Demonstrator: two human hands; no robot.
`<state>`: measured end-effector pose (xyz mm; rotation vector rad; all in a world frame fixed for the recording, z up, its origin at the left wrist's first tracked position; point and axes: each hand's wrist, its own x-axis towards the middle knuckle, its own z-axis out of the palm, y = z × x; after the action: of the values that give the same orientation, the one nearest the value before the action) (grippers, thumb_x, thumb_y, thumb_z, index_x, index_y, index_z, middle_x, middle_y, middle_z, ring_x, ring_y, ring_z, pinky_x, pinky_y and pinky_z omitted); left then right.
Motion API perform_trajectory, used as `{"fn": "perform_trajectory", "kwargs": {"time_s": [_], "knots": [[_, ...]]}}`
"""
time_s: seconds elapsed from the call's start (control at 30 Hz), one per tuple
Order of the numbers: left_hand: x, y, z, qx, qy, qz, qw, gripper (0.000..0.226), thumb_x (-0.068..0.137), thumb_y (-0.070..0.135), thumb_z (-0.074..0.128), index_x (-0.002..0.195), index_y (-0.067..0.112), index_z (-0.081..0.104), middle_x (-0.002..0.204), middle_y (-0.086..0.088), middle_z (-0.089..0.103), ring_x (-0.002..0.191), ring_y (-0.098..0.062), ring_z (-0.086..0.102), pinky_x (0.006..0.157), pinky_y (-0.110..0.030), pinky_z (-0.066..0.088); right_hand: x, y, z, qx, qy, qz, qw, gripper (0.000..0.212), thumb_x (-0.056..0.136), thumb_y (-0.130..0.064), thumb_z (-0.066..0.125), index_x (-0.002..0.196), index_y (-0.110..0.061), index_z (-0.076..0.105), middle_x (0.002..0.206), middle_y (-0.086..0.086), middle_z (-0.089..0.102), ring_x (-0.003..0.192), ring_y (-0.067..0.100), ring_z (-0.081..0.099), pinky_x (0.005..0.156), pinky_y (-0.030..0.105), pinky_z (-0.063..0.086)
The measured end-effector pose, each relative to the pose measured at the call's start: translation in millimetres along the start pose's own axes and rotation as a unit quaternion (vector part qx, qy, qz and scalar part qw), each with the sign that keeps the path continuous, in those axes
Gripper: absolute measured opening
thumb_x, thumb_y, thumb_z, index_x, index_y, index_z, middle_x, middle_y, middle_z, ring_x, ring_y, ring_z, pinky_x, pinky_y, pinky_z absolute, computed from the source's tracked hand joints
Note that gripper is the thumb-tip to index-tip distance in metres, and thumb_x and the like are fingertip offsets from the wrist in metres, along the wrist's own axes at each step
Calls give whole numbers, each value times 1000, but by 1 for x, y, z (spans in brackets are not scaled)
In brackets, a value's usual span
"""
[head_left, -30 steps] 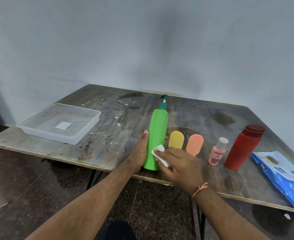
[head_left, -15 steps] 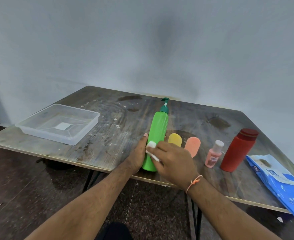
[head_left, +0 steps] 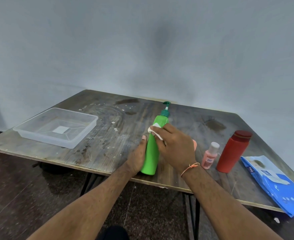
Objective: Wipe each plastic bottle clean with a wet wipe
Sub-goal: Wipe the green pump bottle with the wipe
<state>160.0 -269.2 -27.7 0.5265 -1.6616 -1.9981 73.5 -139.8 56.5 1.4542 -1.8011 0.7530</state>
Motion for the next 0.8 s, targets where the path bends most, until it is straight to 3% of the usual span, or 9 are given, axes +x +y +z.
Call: {"fn": "perform_trajectory", "kwargs": {"time_s": [0.17,0.23,0.33,0.5,0.6,0.7,0.8], "knots": [[-9,8,0,10,-15,3,1000,98,87,92,34,133,13,68,125,-26,71,121,-44,66,108,-64,49,-35,3,3,54,-59,-60,995,28,101,-33,65,127,-36,74,93,-11,65,74,16,64,54,37,52],[-11,11,-1,13,-25,21,999,95,94,83,26,134,6,66,125,-32,69,119,-46,65,106,-63,50,-51,5,2,67,-86,-97,989,25,102,-33,66,126,-36,75,94,-12,66,76,14,65,55,37,53],[-11,12,-2,30,-26,33,999,99,93,88,25,131,7,68,124,-33,68,119,-48,65,104,-64,51,-50,10,4,58,-78,-105,990,24,102,-32,68,124,-37,75,92,-11,66,76,16,65,56,38,53],[6,-14,-9,99,18,5,995,100,78,102,25,126,26,68,131,-22,69,123,-46,65,106,-69,47,-13,13,0,41,-1,-33,999,27,101,-31,68,126,-36,77,96,-9,70,74,19,67,58,35,53],[-4,2,-3,103,0,5,995,105,74,105,26,111,18,73,105,-24,76,99,-49,72,91,-69,56,13,18,0,38,59,39,997,26,102,-31,68,125,-36,78,98,-8,71,75,19,68,57,31,51],[-10,11,1,89,-14,11,996,108,69,106,34,109,14,73,100,-24,76,94,-48,73,89,-69,57,21,22,6,74,87,92,989,25,102,-30,69,124,-31,79,97,-7,71,79,18,69,60,33,53],[-11,12,2,69,-22,17,997,109,68,105,40,111,9,72,101,-27,75,90,-46,73,87,-69,58,8,23,11,128,76,93,985,28,103,-32,66,127,-30,78,98,-9,70,78,16,68,63,37,56]]}}
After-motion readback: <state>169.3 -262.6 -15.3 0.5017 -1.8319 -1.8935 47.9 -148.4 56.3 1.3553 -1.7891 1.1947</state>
